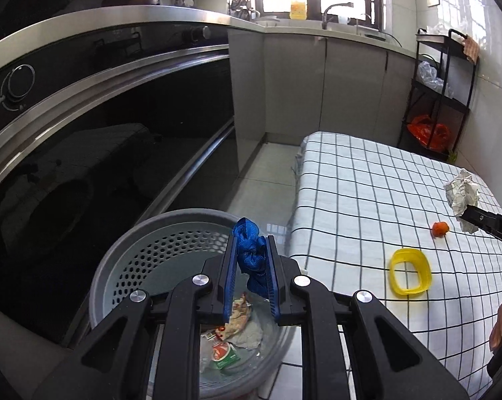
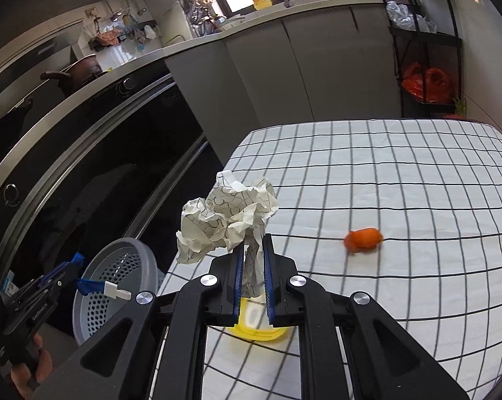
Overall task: Collect trash
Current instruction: 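Lift the blue cloth and carry it and the paper toward the grey basket, then open both tools to drop the blue cloth and crumpled paper into the basket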
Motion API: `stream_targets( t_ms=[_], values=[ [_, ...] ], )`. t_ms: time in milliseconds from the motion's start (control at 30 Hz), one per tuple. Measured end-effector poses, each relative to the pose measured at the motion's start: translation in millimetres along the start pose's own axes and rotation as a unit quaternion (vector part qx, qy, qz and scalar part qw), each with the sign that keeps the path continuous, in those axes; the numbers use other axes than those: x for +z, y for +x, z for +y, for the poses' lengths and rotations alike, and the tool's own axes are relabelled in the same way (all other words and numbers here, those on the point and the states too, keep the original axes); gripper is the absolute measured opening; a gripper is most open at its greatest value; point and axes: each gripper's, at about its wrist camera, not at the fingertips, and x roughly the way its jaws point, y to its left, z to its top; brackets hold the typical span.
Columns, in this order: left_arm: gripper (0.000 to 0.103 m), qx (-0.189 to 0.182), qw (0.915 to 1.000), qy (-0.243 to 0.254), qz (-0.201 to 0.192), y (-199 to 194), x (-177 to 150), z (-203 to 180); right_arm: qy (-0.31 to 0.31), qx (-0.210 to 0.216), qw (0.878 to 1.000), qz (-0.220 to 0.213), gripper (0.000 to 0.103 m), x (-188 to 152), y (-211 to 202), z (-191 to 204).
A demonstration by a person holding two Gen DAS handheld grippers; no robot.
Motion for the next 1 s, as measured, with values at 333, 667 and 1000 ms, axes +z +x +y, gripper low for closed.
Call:
stream_targets(
  t_ms=[333,667,1000],
  values=[
    [0.017,0.052,0.9979,-0.038,0.006,-6.2,-17.7,69.8,-0.061,0.061,0.996,0.021,0.011,-23.3,26.3,107.6],
    [0.017,0.067,0.9956,-0.057,0.031,6.4,-35.7,109.6,-0.132,0.069,0.987,0.063,0.011,-55.1,69.0,181.7],
    [0.017,0.068,0.9943,-0.063,0.053,27.9,-37.6,124.4,-0.149,0.064,0.982,0.094,0.012,-67.8,104.2,201.3]
  ],
)
